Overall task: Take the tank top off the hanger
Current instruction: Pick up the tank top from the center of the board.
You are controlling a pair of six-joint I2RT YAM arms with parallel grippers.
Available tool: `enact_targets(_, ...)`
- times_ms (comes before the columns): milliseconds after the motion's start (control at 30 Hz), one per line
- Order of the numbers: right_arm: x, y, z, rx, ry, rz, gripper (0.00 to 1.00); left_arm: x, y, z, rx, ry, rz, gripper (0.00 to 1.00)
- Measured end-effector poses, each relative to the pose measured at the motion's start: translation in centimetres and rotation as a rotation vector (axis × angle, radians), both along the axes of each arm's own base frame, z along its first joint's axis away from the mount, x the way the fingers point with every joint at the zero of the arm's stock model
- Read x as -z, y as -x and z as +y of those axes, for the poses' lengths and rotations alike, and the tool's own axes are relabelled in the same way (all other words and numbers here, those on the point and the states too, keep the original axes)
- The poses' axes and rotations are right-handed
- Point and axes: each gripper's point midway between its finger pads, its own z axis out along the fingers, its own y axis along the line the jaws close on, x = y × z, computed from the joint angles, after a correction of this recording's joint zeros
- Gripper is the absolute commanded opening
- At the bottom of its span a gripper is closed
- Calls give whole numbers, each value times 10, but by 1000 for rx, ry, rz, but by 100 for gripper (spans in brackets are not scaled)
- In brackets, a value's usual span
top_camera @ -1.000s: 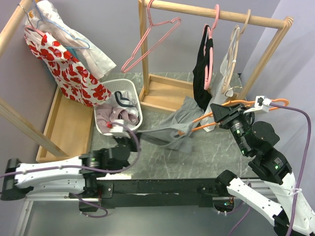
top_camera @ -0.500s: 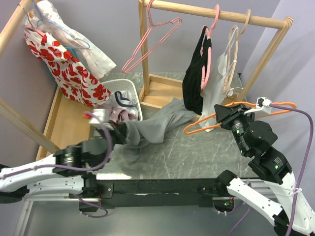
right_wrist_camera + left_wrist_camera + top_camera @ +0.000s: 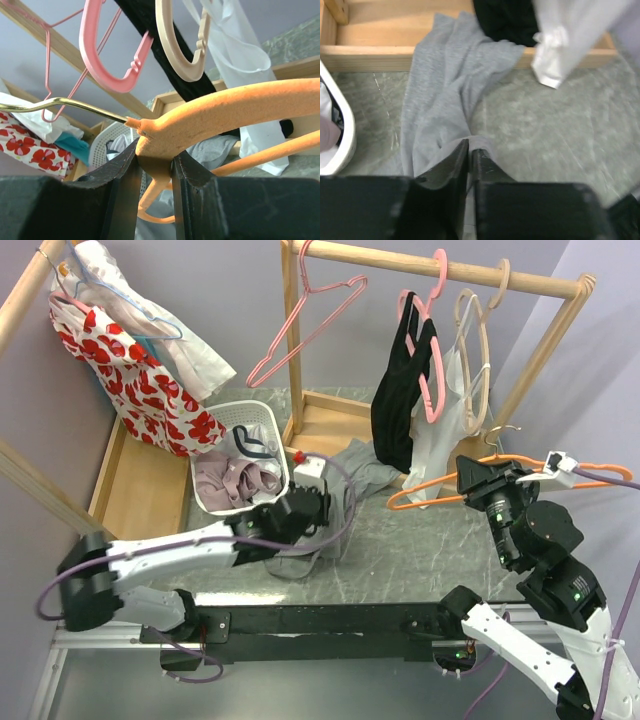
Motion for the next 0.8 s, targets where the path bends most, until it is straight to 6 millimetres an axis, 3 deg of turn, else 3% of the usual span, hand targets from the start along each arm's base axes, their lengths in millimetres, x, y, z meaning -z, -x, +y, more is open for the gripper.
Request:
enact_targets(133,-1,3,-7,22,-4,-9,3,34,-43,-3,-44,-21,60,21)
enact_targets(233,-2,4,-9,28,-7,-13,3,49,-70,-18,-48,-29,90,26)
enact_targets(267,-2,5,-9,29,-7,-13,3,53,-78,-27,-38,-28,99,52)
enact_targets(300,-2,5,-9,30,-7,-13,4,58,-83,-35,-28,-28,108,58)
enact_targets(367,-2,5,-10,31,-6,-11,5,69,-89,-48,-1,-25,127,56)
enact_targets(500,-1,5,-10,32,-6,-11,6,94,-93,-57,23,-46,174,68)
enact_targets(533,-2,5,-10,33,-6,-12,7,100,-93,-58,23,-51,188,74)
enact_targets(567,-2,5,-11,33,-7,-12,7,104,-94,-57,20,-57,198,89)
enact_targets(800,-1,5,-12,38,-2,-11,9,113,-101,-47,-27,-73,224,91)
